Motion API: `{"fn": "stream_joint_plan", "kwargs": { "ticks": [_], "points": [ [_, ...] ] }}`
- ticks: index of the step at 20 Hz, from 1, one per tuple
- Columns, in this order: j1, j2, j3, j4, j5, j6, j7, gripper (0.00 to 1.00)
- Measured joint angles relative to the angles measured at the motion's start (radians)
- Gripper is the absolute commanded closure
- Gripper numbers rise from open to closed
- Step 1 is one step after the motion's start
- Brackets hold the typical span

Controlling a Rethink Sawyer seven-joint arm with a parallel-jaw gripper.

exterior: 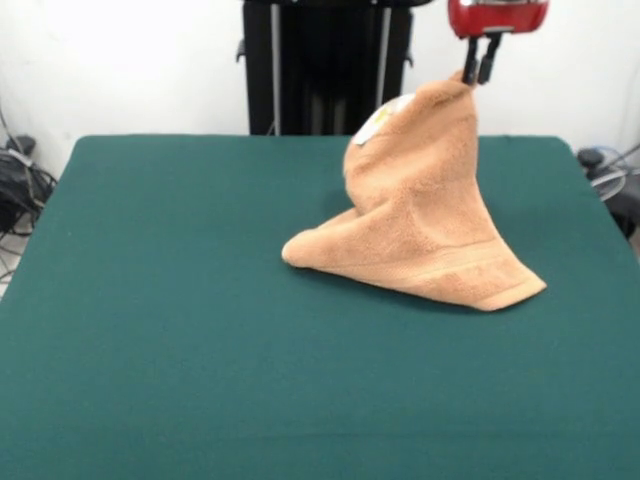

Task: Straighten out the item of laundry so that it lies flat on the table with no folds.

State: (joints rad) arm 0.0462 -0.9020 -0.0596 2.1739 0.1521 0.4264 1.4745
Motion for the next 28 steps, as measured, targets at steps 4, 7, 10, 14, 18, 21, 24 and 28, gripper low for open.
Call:
{"fn": "stream_joint_plan", "kwargs": {
  "ticks": [4,7,10,14,18,21,24,28],
  "points": [
    [0.001,0.000,0.000,0.017,0.021,-0.022,0.000,1.00],
    [0.011,0.002,-0.003,0.027,0.028,-0.055,0.000,1.00],
    [0.030,0.007,-0.015,0.033,0.028,-0.073,0.000,1.00],
    [0.071,0.026,-0.028,0.040,0.037,-0.109,0.005,1.00],
    [0.104,0.054,-0.029,0.043,0.064,-0.169,0.028,1.00],
    [0.120,0.073,-0.029,0.044,0.085,-0.207,0.049,1.00],
    [0.129,0.084,-0.029,0.047,0.103,-0.231,0.073,1.00],
    [0.128,0.088,-0.029,0.054,0.121,-0.238,0.094,1.00]
  ]
}}
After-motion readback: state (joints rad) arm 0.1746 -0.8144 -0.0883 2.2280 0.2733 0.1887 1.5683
